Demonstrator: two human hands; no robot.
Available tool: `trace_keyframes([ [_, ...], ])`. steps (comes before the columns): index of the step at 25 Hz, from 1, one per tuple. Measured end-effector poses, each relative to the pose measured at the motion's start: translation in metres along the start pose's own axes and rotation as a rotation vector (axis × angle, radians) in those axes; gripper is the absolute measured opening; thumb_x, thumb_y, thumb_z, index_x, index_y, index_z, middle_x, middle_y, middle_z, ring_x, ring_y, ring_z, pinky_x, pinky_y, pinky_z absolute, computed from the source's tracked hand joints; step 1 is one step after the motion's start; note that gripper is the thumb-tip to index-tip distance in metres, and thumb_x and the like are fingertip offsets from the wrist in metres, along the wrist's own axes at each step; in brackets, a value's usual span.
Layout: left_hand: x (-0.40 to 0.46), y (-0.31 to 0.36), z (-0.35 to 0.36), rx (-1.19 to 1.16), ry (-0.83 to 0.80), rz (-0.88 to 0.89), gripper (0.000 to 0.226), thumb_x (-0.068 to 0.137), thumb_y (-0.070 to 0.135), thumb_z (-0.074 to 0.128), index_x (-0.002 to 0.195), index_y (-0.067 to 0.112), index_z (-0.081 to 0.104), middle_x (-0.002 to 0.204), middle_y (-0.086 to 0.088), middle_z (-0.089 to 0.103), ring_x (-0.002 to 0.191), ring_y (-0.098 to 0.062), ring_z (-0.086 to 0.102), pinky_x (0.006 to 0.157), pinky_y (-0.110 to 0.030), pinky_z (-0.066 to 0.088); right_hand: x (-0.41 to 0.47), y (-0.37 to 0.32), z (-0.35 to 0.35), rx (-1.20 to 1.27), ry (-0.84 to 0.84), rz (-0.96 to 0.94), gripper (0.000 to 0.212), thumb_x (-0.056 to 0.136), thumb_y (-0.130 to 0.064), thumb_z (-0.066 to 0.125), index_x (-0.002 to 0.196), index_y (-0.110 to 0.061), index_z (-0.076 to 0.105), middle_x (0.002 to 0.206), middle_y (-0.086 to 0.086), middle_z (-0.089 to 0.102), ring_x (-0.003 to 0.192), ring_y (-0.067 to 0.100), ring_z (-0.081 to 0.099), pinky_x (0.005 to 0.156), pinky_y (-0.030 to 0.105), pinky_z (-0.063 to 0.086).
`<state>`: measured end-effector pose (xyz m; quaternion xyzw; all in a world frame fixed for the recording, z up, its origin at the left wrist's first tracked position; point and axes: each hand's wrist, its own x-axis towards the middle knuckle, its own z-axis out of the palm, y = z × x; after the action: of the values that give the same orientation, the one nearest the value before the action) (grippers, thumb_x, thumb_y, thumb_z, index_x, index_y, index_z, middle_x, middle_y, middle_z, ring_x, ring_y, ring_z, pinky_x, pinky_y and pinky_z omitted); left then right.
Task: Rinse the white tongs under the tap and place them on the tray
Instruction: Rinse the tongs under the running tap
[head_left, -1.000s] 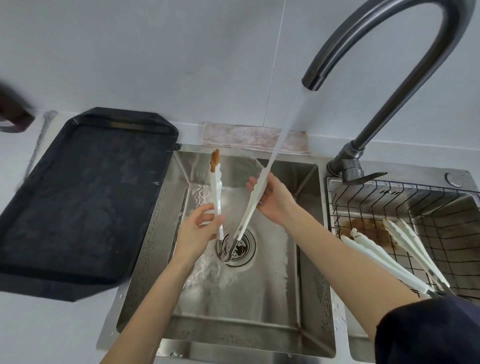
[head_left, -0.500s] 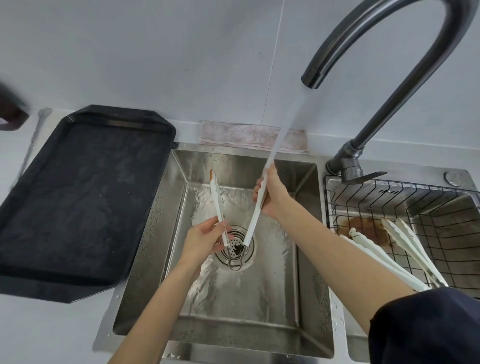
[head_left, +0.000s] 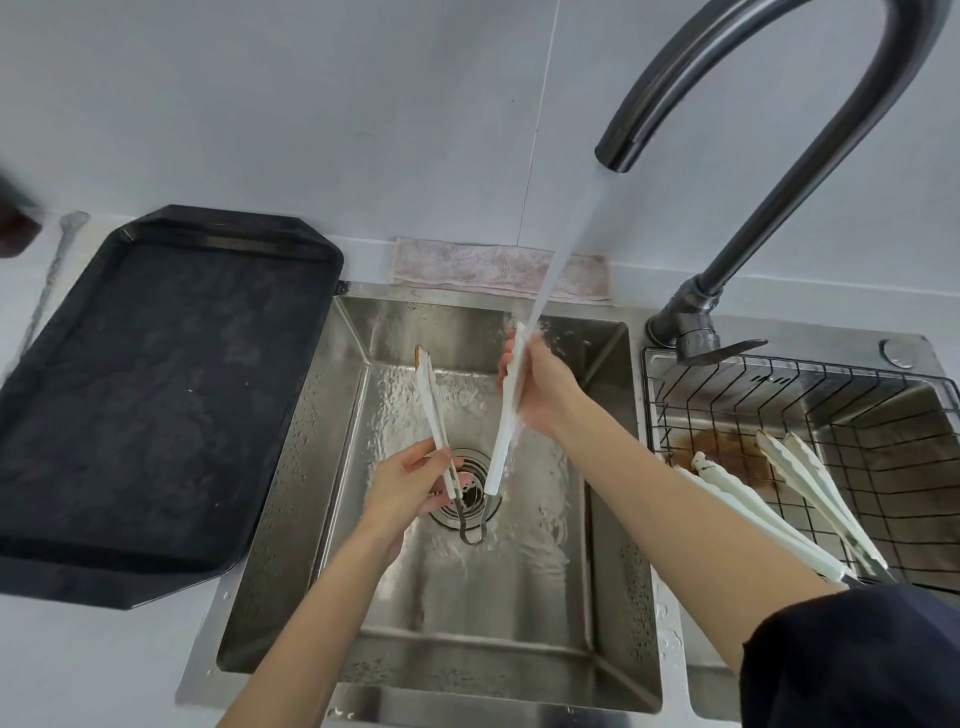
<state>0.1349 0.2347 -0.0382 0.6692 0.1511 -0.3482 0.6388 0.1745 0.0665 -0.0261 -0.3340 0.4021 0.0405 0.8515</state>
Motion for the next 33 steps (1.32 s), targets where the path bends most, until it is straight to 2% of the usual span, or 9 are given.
trace_keyframes([
  [4, -0.003, 0.003, -0.002, -0.011, -0.031, 0.034, 0.020, 0.086, 0.013, 0.061, 0.106, 0.016, 0.059, 0.083, 0.000, 0.069, 0.069, -0.009, 0.070, 0.073, -0.026, 0.058, 0.006, 0.003, -0.009, -0.027, 0.138, 0.030, 0.044, 0.099, -0.041, 0.028, 0.071, -0.016, 0.051, 0.044, -0.003, 0.049, 0.037, 0.008, 0.045, 0.042, 0.019, 0.036],
  [7, -0.007, 0.011, 0.005, 0.006, -0.073, 0.097, 0.016, 0.085, 0.010, 0.062, 0.095, 0.022, 0.057, 0.075, 0.002, 0.069, 0.069, -0.010, 0.068, 0.059, -0.020, 0.058, 0.001, 0.009, -0.020, -0.434, 0.275, -0.011, 0.042, 0.100, -0.036, 0.027, 0.116, -0.008, 0.053, 0.106, 0.013, 0.061, 0.086, 0.020, 0.056, 0.085, 0.035, 0.049],
  [10, -0.004, 0.015, 0.017, -0.009, -0.076, 0.100, 0.017, 0.086, 0.004, 0.059, 0.096, 0.017, 0.057, 0.075, 0.000, 0.067, 0.051, -0.004, 0.065, 0.049, -0.018, 0.055, -0.015, 0.009, -0.025, -0.684, 0.385, -0.354, 0.047, 0.101, -0.026, 0.029, 0.146, -0.013, 0.028, 0.150, 0.009, 0.026, 0.130, 0.026, 0.040, 0.110, 0.035, 0.029],
  [13, 0.000, 0.015, 0.027, 0.019, -0.100, 0.098, 0.020, 0.087, 0.004, 0.058, 0.105, 0.013, 0.055, 0.080, -0.004, 0.066, 0.047, -0.004, 0.062, 0.050, -0.019, 0.056, -0.019, 0.010, -0.021, -0.625, 0.193, -0.414, 0.044, 0.099, -0.022, 0.035, 0.142, -0.013, 0.037, 0.141, 0.007, 0.047, 0.132, 0.025, 0.044, 0.113, 0.038, 0.033],
  [16, 0.000, 0.018, 0.034, -0.010, -0.105, 0.112, 0.016, 0.090, 0.008, 0.055, 0.101, 0.018, 0.057, 0.081, -0.002, 0.067, 0.047, -0.006, 0.057, 0.050, -0.019, 0.056, -0.020, 0.009, -0.011, -0.406, 0.014, -0.207, 0.033, 0.099, -0.016, 0.038, 0.128, -0.002, 0.048, 0.103, 0.010, 0.061, 0.106, 0.028, 0.059, 0.091, 0.032, 0.051],
  [19, -0.002, 0.021, 0.039, 0.032, -0.124, 0.124, 0.017, 0.092, 0.016, 0.053, 0.108, 0.017, 0.057, 0.079, 0.002, 0.067, 0.044, -0.003, 0.051, 0.042, -0.014, 0.045, -0.023, 0.011, -0.007, -0.210, -0.080, -0.119, 0.033, 0.098, -0.006, 0.038, 0.129, 0.005, 0.044, 0.117, 0.018, 0.061, 0.105, 0.024, 0.060, 0.076, 0.024, 0.052],
  [22, -0.002, 0.023, 0.041, 0.036, -0.119, 0.137, 0.015, 0.093, 0.021, 0.050, 0.104, 0.014, 0.058, 0.073, 0.004, 0.065, 0.038, -0.003, 0.042, 0.032, -0.011, 0.028, -0.021, 0.010, -0.004, -0.125, -0.068, -0.124, 0.032, 0.097, -0.008, 0.043, 0.126, 0.006, 0.047, 0.101, 0.012, 0.065, 0.085, 0.018, 0.064, 0.070, 0.025, 0.053],
  [27, 0.000, 0.022, 0.042, 0.119, -0.111, 0.159, 0.021, 0.096, 0.025, 0.042, 0.091, 0.014, 0.059, 0.068, 0.001, 0.059, 0.034, -0.003, 0.034, 0.030, -0.013, 0.023, -0.008, 0.001, 0.008, -0.172, 0.119, -0.024, 0.042, 0.099, -0.039, 0.035, 0.086, -0.004, 0.054, 0.067, 0.007, 0.057, 0.060, 0.017, 0.057, 0.057, 0.028, 0.048],
  [33, 0.001, 0.022, 0.042, 0.137, -0.067, 0.119, 0.029, 0.097, 0.030, 0.039, 0.089, 0.008, 0.055, 0.056, 0.003, 0.046, 0.028, -0.002, 0.030, 0.029, -0.014, 0.021, -0.014, 0.007, 0.002, -0.010, -0.168, -0.143, 0.032, 0.094, 0.008, 0.039, 0.125, -0.003, 0.041, 0.097, 0.010, 0.057, 0.100, 0.026, 0.060, 0.085, 0.030, 0.051],
])
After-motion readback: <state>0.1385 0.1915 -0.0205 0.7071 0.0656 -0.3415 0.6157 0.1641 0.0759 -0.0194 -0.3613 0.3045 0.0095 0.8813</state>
